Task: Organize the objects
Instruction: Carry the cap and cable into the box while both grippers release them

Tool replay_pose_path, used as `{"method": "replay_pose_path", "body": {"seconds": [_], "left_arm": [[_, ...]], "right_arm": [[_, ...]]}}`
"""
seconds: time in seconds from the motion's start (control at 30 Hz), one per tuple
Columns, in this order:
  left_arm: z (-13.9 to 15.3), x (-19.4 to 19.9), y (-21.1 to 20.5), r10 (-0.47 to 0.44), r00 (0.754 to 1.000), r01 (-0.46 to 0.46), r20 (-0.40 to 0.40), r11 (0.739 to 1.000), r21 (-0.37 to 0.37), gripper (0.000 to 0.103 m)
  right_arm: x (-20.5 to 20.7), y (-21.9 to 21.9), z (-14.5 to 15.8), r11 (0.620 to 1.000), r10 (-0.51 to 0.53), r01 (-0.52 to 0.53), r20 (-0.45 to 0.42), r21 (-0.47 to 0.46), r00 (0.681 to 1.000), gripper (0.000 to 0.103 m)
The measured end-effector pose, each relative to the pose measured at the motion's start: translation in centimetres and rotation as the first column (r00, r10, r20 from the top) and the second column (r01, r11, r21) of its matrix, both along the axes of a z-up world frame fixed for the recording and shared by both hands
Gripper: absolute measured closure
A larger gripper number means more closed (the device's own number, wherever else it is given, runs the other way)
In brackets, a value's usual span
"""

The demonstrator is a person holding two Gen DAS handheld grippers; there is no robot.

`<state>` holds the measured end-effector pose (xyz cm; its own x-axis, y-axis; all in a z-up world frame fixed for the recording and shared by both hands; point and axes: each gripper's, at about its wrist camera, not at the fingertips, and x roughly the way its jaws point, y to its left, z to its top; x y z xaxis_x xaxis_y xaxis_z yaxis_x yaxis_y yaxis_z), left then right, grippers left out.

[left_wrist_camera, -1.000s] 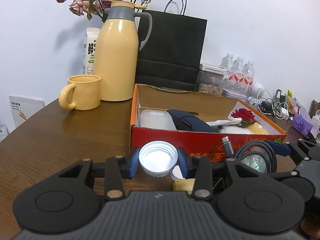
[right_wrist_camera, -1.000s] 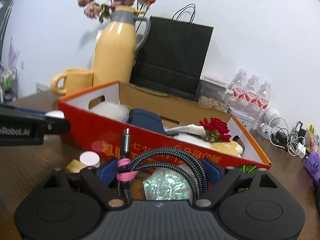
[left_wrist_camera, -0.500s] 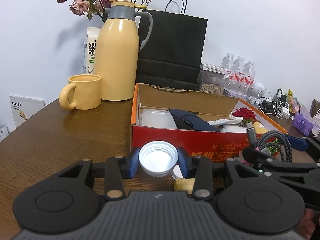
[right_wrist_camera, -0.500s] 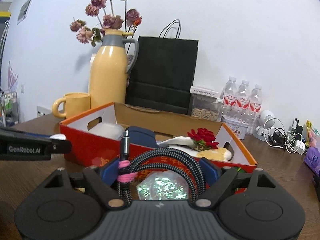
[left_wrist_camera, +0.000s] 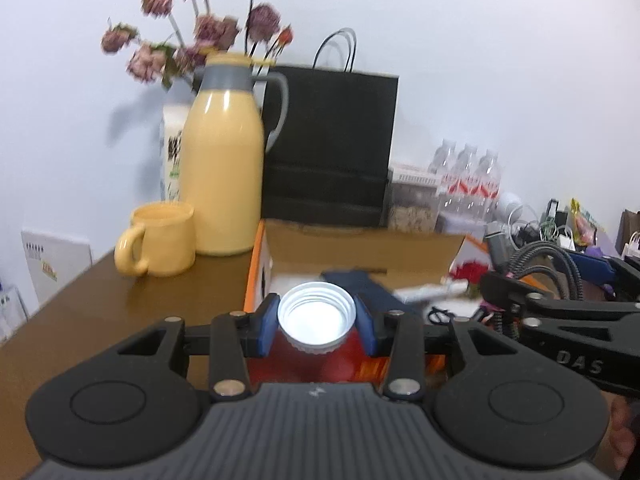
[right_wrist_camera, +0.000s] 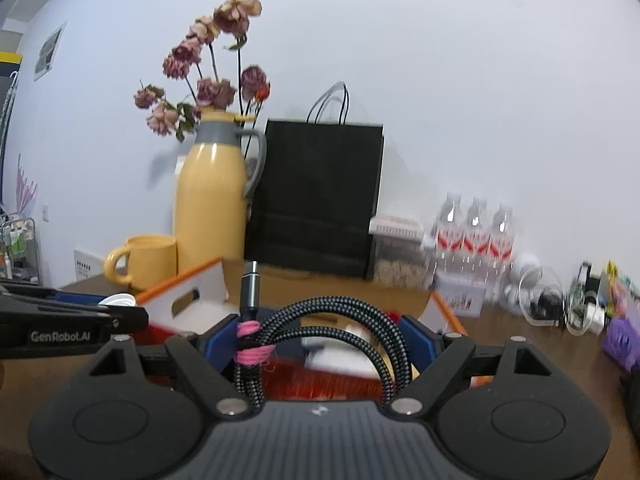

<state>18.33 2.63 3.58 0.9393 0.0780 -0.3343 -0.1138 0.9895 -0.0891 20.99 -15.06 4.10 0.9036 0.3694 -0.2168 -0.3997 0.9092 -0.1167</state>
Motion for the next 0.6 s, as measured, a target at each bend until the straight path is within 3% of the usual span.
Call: {"method": "replay_pose_path", "body": {"seconds": [0.3,0.6], "left_arm": [[3.4,4.8,-0.9,0.015,0.999,-0.016,0.049,1.0,0.016,0.062],[2.4,11.3,-0.1,0.063,0.998,-0.063,-0.004,0.998,-0.029,0.062]], "right_arm": [[5.0,1.3,2.4,0.999,-0.026,0.025,0.03,0.03,0.999,0.019],[12.1,2.1,1.1,0.996,-0.072,0.076,-0.09,0.049,0.993,0.019]]}}
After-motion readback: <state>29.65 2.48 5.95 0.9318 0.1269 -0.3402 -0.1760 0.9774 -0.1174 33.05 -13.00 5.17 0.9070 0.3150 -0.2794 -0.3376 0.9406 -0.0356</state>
